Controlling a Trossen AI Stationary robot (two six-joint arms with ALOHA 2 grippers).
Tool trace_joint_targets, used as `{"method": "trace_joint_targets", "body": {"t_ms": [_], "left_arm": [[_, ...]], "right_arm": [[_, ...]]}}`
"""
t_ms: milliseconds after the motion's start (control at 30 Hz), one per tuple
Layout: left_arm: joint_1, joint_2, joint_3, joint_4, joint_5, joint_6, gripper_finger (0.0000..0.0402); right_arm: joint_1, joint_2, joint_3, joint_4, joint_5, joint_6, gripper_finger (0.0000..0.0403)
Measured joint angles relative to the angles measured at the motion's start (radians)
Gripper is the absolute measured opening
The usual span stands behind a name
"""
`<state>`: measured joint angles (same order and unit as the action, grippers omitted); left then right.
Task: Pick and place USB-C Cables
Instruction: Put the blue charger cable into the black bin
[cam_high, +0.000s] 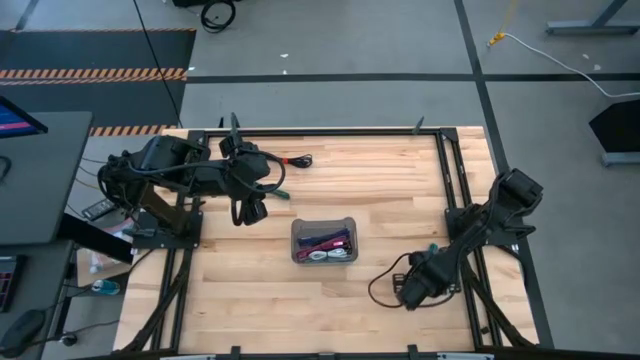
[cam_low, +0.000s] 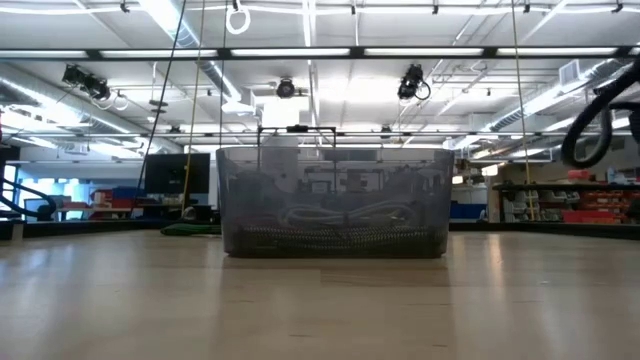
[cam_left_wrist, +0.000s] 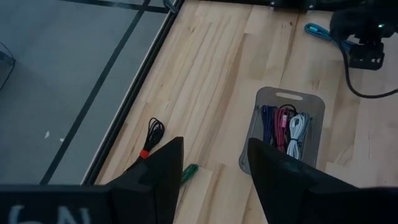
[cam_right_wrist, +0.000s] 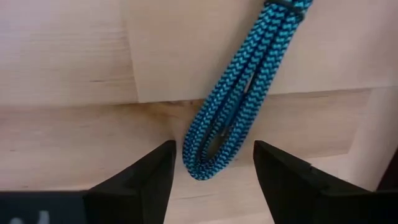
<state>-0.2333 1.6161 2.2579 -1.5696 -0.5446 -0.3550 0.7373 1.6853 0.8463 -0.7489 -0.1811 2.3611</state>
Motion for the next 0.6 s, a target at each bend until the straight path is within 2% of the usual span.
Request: {"method": "trace_joint_targets", "body": {"t_ms": [167, 267, 367, 533, 600], "left_arm": [[0.0, 0.0, 0.0, 0.001, 0.0, 0.0, 0.0185], [0.0, 0.0, 0.0, 0.002, 0.0, 0.0, 0.0185], [0.0, 0.0, 0.0, 0.003, 0.0, 0.0, 0.0185], [0.0, 0.0, 0.0, 0.003, 0.0, 0.0, 0.0185], [0.0, 0.0, 0.0, 0.003, 0.0, 0.0, 0.0185]], "right_arm": [[-0.033, 0.0, -0.017, 0.006, 0.007, -0.013, 0.0213], [-0.041, 0.001, -0.017, 0.004, 0.012, -0.019, 0.0192], [-0.038, 0.002, -0.017, 0.01, 0.027, -0.025, 0.0148], [-0.031, 0.003, -0.017, 0.006, 0.051, -0.04, 0.0034], [-0.03, 0.003, -0.014, -0.004, 0.06, -0.051, 0.0019]]}}
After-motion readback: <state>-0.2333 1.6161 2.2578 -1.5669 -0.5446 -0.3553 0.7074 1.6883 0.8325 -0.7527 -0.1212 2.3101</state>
